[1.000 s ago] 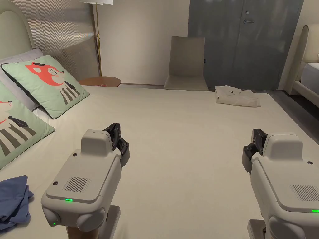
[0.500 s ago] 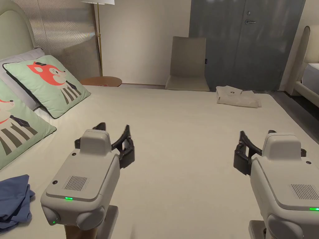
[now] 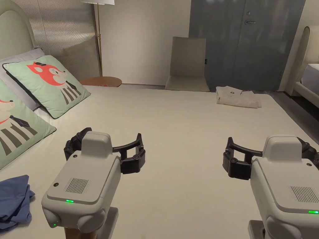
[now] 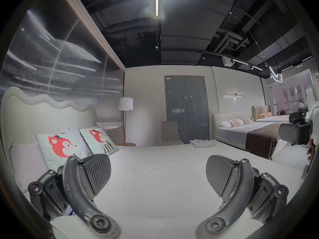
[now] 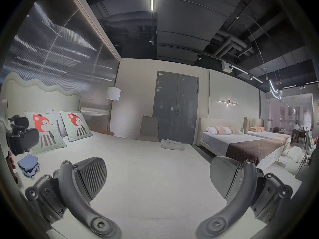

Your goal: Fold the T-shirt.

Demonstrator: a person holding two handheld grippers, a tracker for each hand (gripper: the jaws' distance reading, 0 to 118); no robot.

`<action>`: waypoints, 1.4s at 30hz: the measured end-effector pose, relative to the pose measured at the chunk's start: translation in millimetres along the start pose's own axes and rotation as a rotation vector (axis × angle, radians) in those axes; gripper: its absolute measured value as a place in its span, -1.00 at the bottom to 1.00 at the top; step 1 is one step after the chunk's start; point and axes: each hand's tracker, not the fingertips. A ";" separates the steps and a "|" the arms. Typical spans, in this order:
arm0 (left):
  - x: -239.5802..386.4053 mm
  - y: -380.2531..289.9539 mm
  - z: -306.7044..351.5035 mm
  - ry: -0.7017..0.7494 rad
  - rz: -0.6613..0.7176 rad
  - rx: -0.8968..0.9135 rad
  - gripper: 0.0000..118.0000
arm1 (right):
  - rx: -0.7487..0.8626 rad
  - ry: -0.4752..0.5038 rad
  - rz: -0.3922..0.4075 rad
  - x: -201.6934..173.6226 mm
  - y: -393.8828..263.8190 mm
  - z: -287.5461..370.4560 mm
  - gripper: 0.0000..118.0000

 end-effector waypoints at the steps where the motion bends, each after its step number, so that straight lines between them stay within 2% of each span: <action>1: 0.2 0.3 0.3 0.002 -0.001 0.000 0.87 | -0.001 0.001 0.000 -0.3 0.3 0.1 1.00; 42: -1.8 4.1 1.1 0.003 0.015 -0.001 0.87 | 0.007 0.019 0.002 -1.5 -1.9 -4.1 1.00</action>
